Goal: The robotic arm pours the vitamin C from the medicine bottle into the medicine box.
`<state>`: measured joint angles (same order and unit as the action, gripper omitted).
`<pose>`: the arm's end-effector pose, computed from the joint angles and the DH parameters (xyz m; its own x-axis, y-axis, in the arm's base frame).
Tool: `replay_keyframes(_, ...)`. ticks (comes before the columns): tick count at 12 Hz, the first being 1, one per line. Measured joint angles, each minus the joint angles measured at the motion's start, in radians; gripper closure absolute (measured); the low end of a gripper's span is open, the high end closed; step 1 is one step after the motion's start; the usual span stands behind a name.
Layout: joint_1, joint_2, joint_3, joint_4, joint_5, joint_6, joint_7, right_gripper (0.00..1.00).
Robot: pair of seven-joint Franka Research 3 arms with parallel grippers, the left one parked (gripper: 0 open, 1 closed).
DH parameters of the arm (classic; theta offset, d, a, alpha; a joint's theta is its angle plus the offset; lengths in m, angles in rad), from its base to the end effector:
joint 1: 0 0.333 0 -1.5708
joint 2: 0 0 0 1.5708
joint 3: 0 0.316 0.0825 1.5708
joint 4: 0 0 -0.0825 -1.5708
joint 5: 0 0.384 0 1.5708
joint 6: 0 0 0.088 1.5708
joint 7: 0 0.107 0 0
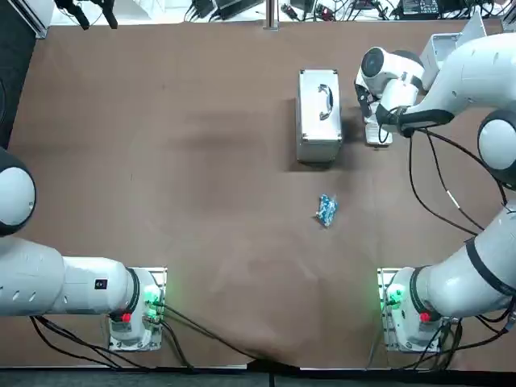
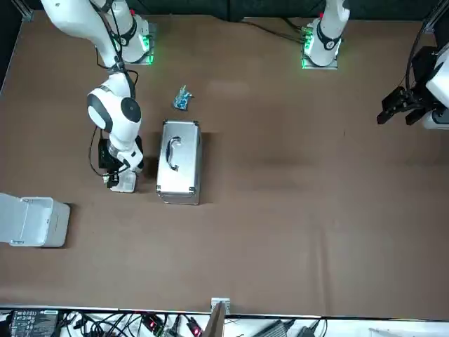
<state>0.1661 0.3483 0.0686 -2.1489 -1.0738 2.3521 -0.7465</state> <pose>0.5470 0.1182 0.2304 -0.1487 0.7793 -0.6088 0.9462 0.2910 0.1415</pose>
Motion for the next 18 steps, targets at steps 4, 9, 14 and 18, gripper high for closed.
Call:
replay_keyframes(4,0.006,0.008,0.0,0.0,-0.027,-0.007,0.022,0.57)
replay_keyframes(9,0.008,0.013,0.0,0.002,-0.037,-0.008,0.058,0.57)
replay_keyframes(14,0.0,0.013,-0.005,0.029,-0.02,-0.007,0.074,0.57)
replay_keyframes(18,-0.002,0.013,-0.005,0.062,0.058,-0.004,0.074,0.57)
